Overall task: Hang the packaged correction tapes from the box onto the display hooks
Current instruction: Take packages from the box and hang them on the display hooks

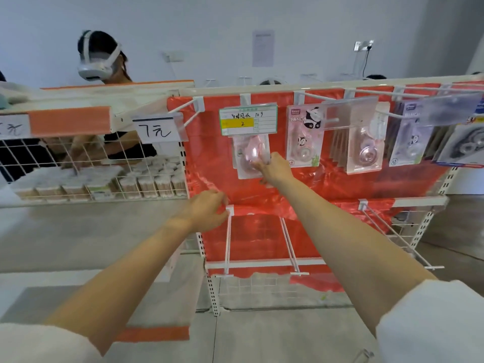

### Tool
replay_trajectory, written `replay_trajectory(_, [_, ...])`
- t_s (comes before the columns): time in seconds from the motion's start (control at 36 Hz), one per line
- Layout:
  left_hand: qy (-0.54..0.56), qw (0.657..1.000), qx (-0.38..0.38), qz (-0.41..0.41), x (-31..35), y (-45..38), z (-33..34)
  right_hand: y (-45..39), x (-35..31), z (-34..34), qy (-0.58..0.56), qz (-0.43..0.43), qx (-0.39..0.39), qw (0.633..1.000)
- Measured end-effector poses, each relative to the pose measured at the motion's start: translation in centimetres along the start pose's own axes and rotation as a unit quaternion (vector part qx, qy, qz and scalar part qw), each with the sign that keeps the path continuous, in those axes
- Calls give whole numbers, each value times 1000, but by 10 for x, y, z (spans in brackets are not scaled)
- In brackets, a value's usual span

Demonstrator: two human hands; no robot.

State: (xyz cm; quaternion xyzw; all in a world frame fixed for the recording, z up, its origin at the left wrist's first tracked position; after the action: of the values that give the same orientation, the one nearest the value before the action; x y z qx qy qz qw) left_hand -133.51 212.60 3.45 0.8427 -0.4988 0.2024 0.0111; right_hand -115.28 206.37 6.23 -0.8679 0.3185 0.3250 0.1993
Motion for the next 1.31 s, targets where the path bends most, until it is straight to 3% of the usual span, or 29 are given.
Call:
replay_trajectory(0.31, [43, 999, 3, 30, -24, 5, 7, -8, -8, 13, 119, -1, -9, 993])
replay_trajectory(0.5, [68, 996, -24, 55, 2, -14, 29, 26, 20, -13, 130, -60, -96, 985])
replay_trajectory(0.67, [75, 988, -65, 122, 72, -43, 62, 61, 68, -58, 324, -99, -119, 933])
replay_trajectory(0.75, [70, 981, -90, 155, 115, -54, 88, 78, 109, -83, 385, -66, -114, 913])
replay_trajectory(0.92, [79, 958, -157, 228, 197, -69, 149, 115, 201, -135, 390, 23, -104, 915])
replay_trajectory(1.31, [7, 923, -259, 285, 361, -85, 313, 190, 422, -182, 238, 225, -82, 942])
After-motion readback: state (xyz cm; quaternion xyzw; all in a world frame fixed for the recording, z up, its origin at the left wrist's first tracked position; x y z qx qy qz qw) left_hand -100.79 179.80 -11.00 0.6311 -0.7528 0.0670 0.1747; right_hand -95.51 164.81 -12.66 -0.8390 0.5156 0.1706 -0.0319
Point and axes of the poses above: each hand's wrist, its own y-axis away from the middle knuckle, its own z-axis out of the palm, x = y × z, the point moved 1 cm from there along -y, towards the middle knuckle, and after that the axes turned 14 degrees about y, right-handed, at the moved point
